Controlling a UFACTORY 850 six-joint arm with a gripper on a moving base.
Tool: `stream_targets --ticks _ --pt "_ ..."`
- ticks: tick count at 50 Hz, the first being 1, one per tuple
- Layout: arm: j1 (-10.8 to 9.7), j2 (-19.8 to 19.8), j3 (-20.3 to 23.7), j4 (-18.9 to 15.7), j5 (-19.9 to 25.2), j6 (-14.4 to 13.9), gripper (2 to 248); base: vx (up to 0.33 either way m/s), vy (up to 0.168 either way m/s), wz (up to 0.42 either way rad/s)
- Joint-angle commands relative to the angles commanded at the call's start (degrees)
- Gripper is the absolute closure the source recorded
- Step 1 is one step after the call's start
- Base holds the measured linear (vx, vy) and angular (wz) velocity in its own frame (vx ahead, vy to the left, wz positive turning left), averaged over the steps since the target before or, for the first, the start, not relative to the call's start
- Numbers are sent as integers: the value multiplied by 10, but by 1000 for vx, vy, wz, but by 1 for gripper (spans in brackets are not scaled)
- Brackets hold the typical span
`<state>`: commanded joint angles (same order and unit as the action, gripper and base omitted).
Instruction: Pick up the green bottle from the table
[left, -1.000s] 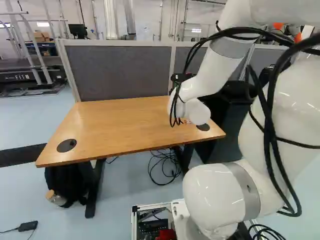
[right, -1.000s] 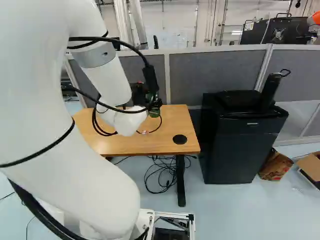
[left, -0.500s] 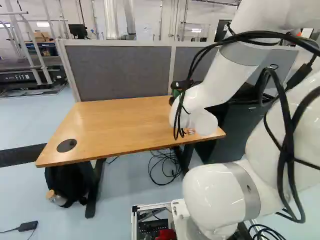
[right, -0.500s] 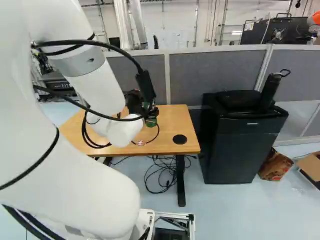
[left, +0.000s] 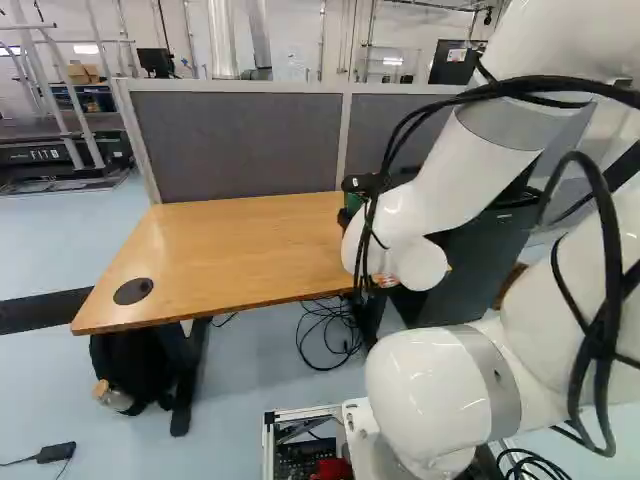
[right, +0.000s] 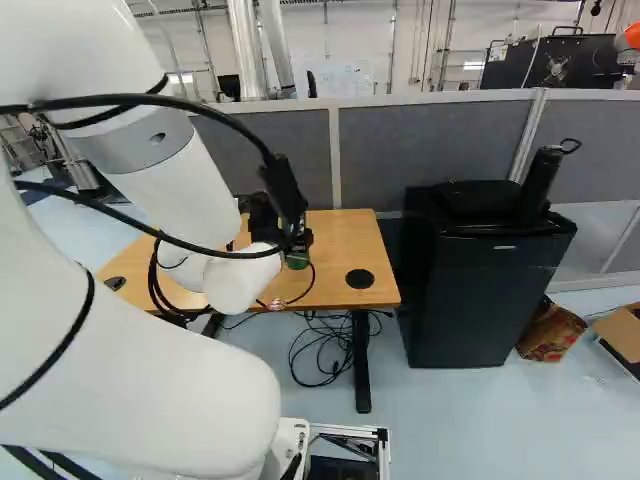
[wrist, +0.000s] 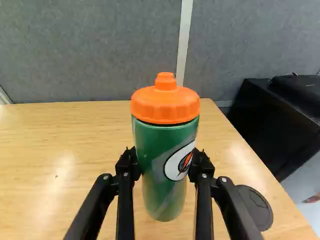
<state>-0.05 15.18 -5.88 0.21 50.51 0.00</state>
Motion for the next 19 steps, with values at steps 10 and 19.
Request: stream_targets --ticks 10,19 --pt "0 7 7 -2 -4 0 140 0 0 0" --pt "1 8 9 -2 -5 0 140 0 0 0"
